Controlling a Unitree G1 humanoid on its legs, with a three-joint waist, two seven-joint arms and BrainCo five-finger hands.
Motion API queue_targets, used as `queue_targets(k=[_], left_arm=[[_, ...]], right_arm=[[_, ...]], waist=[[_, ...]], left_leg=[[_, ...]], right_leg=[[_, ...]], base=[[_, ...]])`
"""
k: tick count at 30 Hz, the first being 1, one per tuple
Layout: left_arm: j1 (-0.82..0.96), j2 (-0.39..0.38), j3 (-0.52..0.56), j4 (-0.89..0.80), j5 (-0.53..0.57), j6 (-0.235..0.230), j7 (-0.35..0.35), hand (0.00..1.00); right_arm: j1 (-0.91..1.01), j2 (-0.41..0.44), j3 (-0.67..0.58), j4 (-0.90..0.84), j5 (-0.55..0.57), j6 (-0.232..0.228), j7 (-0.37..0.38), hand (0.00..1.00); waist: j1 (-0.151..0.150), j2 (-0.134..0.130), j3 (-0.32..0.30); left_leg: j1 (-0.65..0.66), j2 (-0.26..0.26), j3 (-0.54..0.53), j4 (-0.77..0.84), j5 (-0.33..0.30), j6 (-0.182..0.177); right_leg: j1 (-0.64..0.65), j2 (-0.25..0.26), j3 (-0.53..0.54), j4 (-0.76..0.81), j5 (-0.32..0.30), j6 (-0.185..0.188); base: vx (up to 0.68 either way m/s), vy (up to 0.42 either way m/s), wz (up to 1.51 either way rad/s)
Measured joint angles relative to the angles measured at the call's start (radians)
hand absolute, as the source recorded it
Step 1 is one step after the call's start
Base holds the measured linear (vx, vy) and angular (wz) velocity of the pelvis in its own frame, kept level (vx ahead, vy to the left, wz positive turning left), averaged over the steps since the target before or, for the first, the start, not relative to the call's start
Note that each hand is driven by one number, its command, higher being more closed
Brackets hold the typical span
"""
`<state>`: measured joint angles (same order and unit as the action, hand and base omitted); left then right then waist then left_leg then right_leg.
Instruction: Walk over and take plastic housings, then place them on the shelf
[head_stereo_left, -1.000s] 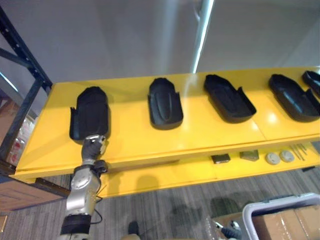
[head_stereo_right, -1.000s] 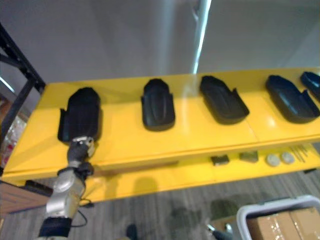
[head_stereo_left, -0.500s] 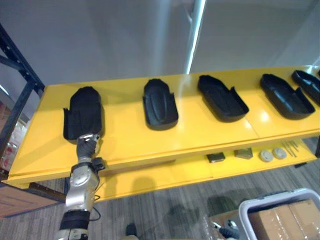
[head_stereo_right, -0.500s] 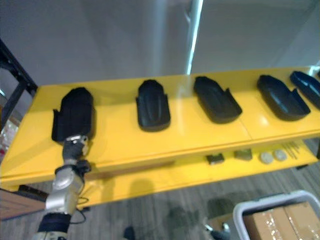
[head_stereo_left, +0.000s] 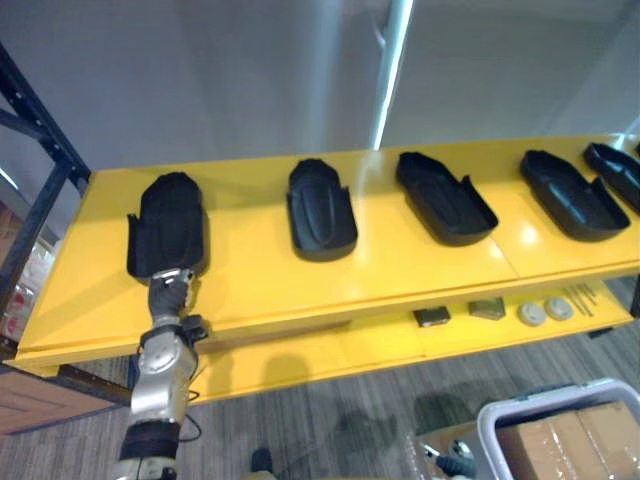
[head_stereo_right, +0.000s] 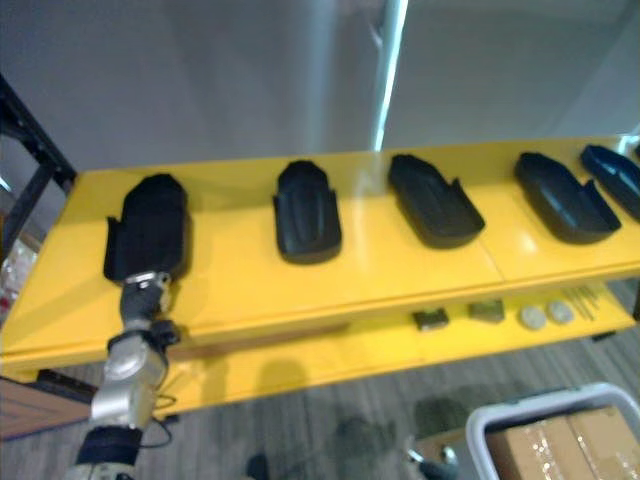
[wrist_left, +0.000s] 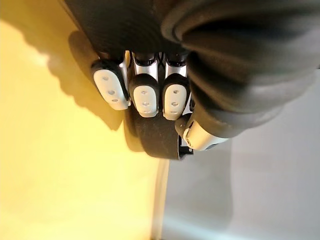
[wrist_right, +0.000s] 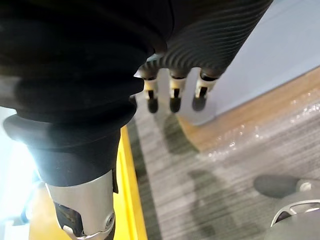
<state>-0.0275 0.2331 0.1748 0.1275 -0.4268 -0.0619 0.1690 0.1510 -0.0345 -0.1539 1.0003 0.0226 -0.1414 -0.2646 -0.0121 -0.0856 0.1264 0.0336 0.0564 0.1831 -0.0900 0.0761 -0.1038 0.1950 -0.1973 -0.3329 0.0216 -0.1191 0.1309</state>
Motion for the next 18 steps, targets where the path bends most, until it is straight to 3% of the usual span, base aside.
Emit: queue_targets(k=[3,4,8,10,13,18], left_arm=[[0.122,-0.044,0.013,-0.131,-0.006,0.000,-0.038,1.00],[0.172,-0.058,0.030,-0.174,-0.006,-0.002,-0.043,0.00],[0.275,-0.089,0.134,-0.198,0.036,-0.034,-0.002,0.00],[0.289,-0.081,0.203,-0.138,0.155,-0.043,0.085,0.00],[0.283,-0.072,0.300,-0.005,0.237,-0.077,0.207,0.00],[0.281,-0.052,0.330,0.232,0.229,-0.112,0.264,0.00]], right_arm=[[0.001,0.015,0.000,0.005,0.002,0.001,-0.002,0.00],[-0.001,0.020,0.000,0.005,0.002,0.000,-0.004,0.00],[-0.023,0.021,0.000,0.004,0.004,-0.002,-0.018,0.00],[-0.047,0.014,0.000,0.004,0.003,-0.004,-0.018,0.00],[-0.065,-0.001,0.000,0.006,0.008,-0.004,-0.018,0.00],[-0.068,-0.007,-0.043,0.011,0.085,0.008,-0.016,0.00]], waist=[[0.020,0.001,-0.001],[0.040,0.003,0.000],[0.082,0.011,-0.010],[0.102,0.020,-0.015],[0.112,0.029,-0.020],[0.111,0.023,-0.022]], left_leg=[[0.000,-0.005,-0.036,0.000,0.000,0.000],[0.001,-0.005,-0.045,0.000,0.001,0.000],[0.002,-0.008,-0.091,0.000,0.004,0.002],[0.005,-0.008,-0.107,0.000,0.007,0.002],[0.009,-0.009,-0.124,0.000,0.009,0.003],[0.002,-0.014,-0.122,-0.001,0.009,0.003]], right_leg=[[0.022,0.001,-0.036,0.003,0.000,0.000],[0.029,0.002,-0.054,0.004,0.000,0.000],[0.055,0.006,-0.099,0.013,-0.002,-0.004],[0.071,0.007,-0.118,0.018,-0.005,-0.009],[0.088,0.006,-0.134,0.017,-0.009,-0.016],[0.086,0.003,-0.132,-0.002,-0.024,-0.025]], base=[[0.02,-0.027,0.35],[0.02,-0.036,0.28],[0.00,-0.046,0.35],[-0.02,-0.047,0.24],[-0.04,-0.042,0.20],[-0.04,-0.025,-0.04]])
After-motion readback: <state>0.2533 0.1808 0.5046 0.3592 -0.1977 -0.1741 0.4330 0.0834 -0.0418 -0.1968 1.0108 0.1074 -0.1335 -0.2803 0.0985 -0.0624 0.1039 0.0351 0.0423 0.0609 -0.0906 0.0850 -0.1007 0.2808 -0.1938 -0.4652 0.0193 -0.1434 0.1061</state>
